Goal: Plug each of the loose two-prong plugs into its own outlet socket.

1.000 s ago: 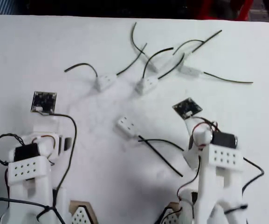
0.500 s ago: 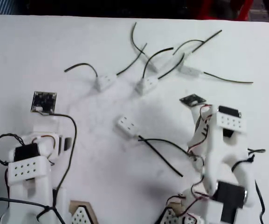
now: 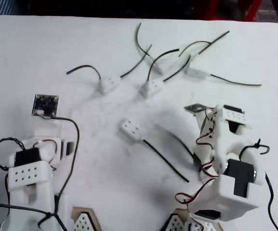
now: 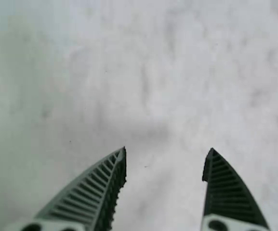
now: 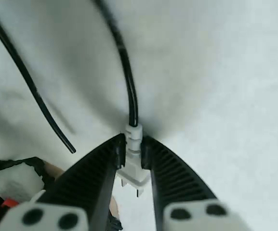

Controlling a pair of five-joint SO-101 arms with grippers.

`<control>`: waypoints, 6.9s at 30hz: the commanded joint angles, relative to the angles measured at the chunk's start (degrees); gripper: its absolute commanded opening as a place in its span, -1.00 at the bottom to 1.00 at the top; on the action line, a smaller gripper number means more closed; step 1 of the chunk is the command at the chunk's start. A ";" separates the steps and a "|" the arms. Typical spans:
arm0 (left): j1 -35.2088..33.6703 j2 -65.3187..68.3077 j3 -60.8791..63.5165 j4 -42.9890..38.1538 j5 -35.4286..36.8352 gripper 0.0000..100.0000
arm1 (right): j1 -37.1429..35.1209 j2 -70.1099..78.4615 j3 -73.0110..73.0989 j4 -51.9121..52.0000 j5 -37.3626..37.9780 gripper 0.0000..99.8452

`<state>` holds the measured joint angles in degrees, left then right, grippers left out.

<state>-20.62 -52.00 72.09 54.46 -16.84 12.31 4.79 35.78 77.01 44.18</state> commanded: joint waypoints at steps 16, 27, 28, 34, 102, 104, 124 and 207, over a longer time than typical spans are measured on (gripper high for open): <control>-0.31 -1.45 -0.18 -0.97 -0.62 -0.49 | -11.65 -15.69 -2.20 -6.64 -13.36 -0.97; -0.31 -1.45 -0.18 -0.97 -0.62 -0.49 | -25.10 -9.54 -3.16 -19.65 -23.74 -0.97; -0.31 -1.45 -0.18 -0.97 -0.62 -0.49 | -25.54 -8.13 -4.22 -19.56 -24.62 -0.96; -0.31 -1.45 -0.18 -0.97 -0.62 -0.49 | -26.15 -0.22 -14.68 -10.33 -29.27 -0.72; -0.31 -1.45 -0.18 -0.97 -0.70 -0.49 | -28.70 16.22 -31.65 12.62 -34.55 -0.97; -0.31 -1.45 -0.18 -0.97 -0.70 -0.49 | -28.70 16.13 -31.47 11.91 -34.55 -0.97; -0.31 -1.45 -0.18 -0.97 -0.70 -0.49 | -28.97 -4.97 -29.71 14.20 -34.90 -0.97; 28.44 -21.41 -3.78 -4.48 17.93 -0.43 | -24.75 -71.87 39.38 -58.86 -57.41 -0.97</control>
<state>8.57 -73.27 69.36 49.54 0.40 -17.76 -66.42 78.33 21.45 -10.07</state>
